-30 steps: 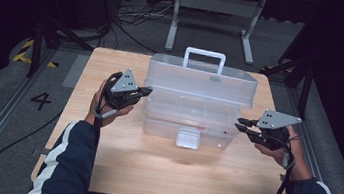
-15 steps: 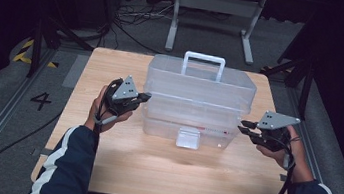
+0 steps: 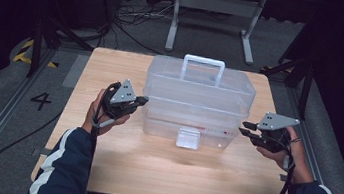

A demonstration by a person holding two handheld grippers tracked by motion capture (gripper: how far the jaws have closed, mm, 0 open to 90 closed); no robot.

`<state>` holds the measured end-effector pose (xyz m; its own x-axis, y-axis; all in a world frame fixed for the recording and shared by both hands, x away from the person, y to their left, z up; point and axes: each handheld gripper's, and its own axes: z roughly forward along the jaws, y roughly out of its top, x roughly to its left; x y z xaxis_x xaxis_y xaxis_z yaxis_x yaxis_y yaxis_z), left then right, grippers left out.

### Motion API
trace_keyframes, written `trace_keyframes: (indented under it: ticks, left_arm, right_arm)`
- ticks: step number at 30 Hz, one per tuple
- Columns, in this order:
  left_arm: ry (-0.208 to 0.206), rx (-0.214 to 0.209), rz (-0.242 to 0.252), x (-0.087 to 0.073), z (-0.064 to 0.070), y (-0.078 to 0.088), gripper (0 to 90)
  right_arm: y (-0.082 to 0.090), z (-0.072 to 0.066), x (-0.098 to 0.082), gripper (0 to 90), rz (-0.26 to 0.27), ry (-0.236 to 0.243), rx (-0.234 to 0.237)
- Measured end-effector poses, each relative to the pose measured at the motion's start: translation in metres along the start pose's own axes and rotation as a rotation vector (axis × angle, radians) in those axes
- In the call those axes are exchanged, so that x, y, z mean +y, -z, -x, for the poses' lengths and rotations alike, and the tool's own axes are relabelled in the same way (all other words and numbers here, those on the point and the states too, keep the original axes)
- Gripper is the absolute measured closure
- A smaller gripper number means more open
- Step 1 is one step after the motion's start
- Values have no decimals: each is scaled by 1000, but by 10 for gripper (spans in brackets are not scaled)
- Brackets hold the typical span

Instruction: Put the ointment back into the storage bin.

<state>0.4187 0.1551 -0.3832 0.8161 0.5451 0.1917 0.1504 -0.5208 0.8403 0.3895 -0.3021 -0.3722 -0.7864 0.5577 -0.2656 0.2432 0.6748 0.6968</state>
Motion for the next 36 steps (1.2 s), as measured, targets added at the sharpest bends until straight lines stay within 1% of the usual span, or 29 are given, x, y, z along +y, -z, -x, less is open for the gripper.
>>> trace_keyframes:
  ticks: [1,15,20,21,25,26,32,34,36]
  left_arm:
    - [2,4,4,-1,1,0,897]
    - [20,-9,-20,-11,1,1,895]
    - [24,-14,-36,-16,1,0,896]
    - [20,-14,-38,-17,1,0,896]
    - [25,-18,-51,-20,2,-2,897]
    - [28,-18,-64,-21,1,-2,896]
    - [27,-20,-83,-24,3,-4,897]
    - [16,-19,-93,-24,3,-4,897]
    - [23,-24,-96,-27,4,-6,897]
  right_arm:
    - [1,0,-1,727,2,-4,-1]
    - [0,1,-8,713,-6,-28,-10]
    - [1,1,-12,708,0,-47,-9]
    - [1,1,-12,708,0,-47,-7]
    - [1,1,-14,698,-4,-48,-10]
    - [1,1,-14,695,-5,-48,-7]
    - [-1,-1,-17,669,-8,-56,7]
    - [-2,-3,-19,660,-15,-59,8]
    - [-3,-3,-19,648,-17,-60,9]
